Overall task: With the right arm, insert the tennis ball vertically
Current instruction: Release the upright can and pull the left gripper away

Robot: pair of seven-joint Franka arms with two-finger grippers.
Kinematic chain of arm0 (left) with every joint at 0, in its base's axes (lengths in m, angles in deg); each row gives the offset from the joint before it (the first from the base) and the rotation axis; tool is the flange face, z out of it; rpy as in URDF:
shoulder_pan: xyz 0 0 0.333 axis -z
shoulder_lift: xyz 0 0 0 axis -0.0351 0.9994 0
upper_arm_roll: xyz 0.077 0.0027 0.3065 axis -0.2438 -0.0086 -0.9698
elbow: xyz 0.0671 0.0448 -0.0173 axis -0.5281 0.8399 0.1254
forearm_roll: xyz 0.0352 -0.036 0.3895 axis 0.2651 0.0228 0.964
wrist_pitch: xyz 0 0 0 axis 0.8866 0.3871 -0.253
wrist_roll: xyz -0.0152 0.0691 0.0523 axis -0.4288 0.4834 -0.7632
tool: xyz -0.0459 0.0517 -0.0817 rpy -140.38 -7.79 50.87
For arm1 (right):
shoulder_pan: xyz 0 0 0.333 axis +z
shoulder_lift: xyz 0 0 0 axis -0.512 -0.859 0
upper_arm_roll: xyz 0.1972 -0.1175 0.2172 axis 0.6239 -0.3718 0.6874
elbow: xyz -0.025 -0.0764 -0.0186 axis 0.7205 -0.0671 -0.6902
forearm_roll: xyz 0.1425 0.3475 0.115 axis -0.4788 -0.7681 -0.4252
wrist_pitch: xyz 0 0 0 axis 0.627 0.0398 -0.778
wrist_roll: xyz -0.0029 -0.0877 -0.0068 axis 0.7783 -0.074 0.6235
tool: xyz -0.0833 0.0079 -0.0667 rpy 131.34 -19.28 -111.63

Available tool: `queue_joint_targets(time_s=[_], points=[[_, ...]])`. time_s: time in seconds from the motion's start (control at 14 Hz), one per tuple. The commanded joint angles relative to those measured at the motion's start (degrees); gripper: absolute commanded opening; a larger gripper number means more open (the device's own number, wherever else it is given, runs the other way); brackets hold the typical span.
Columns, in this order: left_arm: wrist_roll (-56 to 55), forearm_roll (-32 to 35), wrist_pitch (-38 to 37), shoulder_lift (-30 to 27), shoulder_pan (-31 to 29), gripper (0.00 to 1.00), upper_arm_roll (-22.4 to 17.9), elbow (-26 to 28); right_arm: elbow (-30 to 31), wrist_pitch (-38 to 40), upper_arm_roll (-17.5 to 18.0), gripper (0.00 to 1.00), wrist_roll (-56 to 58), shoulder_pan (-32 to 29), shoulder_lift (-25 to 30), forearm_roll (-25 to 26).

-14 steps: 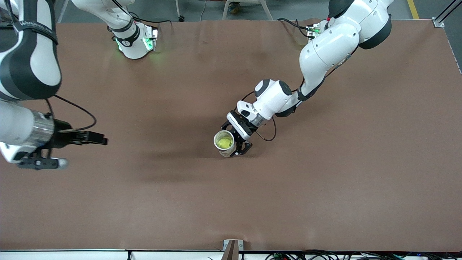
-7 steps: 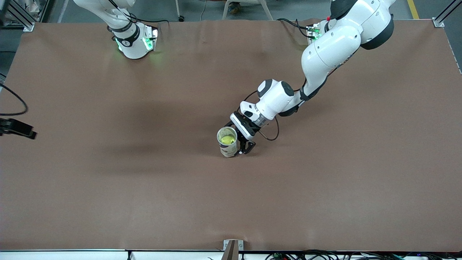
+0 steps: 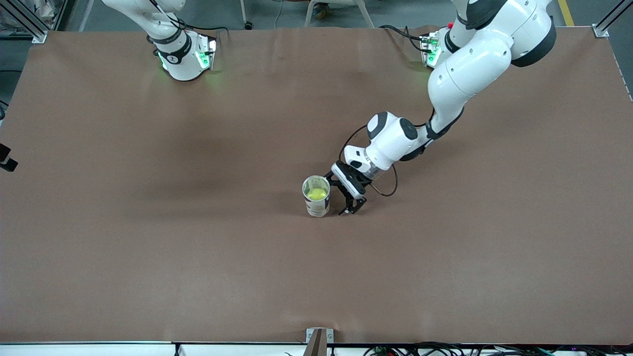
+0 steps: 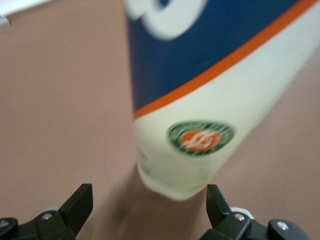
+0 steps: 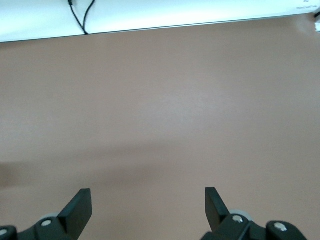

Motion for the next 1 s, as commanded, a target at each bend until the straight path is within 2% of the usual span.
queue_joint_targets(time_s=[0.0, 0.07, 0.28, 0.5, 0.57, 0.71, 0.93], points=[[-1.48, 0.50, -8.57, -5.08, -3.10, 1.00, 0.22, 2.79, 2.60, -0.69, 2.33, 1.00, -0.27, -0.87, 1.93, 1.76], [-1.57, 0.50, -12.43, -6.84, -4.33, 1.00, 0.22, 2.71, 2.86, -0.51, 1.02, 1.00, -0.19, -0.16, 2.10, 1.58], [-2.10, 0.41, -31.03, -12.29, -9.51, 1.00, 0.13, -1.14, 3.30, 0.36, 0.92, 1.00, -0.45, -0.07, 2.90, 1.49], [-6.30, 0.76, -54.75, -15.02, -11.90, 1.00, -0.65, -12.28, 5.92, -0.24, 0.92, 1.00, -0.54, -0.33, 4.47, 1.32], [-8.32, 0.85, -61.27, -15.81, -11.82, 1.00, -2.66, -15.89, 7.76, -1.03, 0.92, 1.00, -0.54, -0.33, 5.52, 1.32], [-10.88, 0.85, -70.78, -16.43, -11.81, 1.00, -5.13, -21.70, 10.84, -3.66, 0.92, 1.00, -0.54, -0.25, 6.93, 1.32], [-19.90, 0.85, -85.54, -18.80, -11.47, 1.00, -8.56, -30.31, 11.38, -3.24, 0.92, 1.00, -0.45, -0.42, 7.11, 1.32]])
